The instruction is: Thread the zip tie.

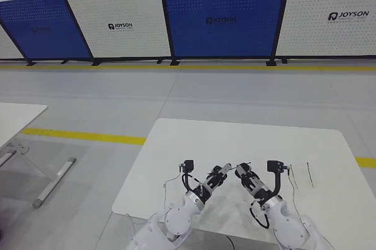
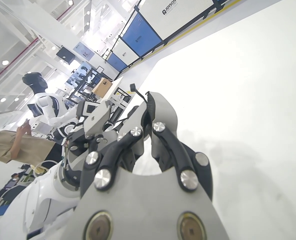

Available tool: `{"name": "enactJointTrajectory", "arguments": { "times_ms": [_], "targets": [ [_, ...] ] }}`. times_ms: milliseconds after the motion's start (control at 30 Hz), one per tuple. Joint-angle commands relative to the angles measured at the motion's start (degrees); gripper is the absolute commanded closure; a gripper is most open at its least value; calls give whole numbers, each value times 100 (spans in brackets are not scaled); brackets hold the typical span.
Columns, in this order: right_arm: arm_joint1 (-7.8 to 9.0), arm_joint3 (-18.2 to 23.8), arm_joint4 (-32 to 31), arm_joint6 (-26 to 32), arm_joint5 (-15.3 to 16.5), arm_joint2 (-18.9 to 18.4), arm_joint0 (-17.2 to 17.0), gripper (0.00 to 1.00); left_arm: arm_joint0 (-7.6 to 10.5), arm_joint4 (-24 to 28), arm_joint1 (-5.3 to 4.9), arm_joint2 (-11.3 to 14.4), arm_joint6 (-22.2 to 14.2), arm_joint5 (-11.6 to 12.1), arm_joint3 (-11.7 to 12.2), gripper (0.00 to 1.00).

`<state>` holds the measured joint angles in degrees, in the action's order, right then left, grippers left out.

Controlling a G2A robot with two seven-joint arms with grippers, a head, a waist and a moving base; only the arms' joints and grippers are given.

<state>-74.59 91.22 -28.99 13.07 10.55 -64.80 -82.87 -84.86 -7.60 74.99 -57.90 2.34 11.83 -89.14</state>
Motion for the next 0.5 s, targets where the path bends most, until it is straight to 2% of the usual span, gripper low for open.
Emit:
{"name": "enactJointTrajectory", "arguments": {
  "times_ms": [0, 67, 133, 200, 267, 467],
  "targets": [
    [1, -5, -16, -20, -4, -7, 2, 100, -6, -13, -2, -10, 11, -11, -8, 76],
    [2, 0, -25, -42, -15, -17, 5, 100, -9, -21, -3, -15, 16, -23, -12, 85],
    [1, 11, -18, -53, -30, -23, 13, 100, -12, -21, -4, -18, 18, -34, -16, 89],
    [1, 20, -17, -59, -32, -22, 18, 100, -14, -19, -4, -19, 20, -37, -19, 97],
    [0, 27, -19, -62, -34, -17, 18, 100, -15, -19, -4, -19, 14, -36, -17, 100],
    [-3, 28, -30, -72, -45, 6, 26, 100, -10, -37, -5, -4, -22, -44, 11, 100]
  ]
}}
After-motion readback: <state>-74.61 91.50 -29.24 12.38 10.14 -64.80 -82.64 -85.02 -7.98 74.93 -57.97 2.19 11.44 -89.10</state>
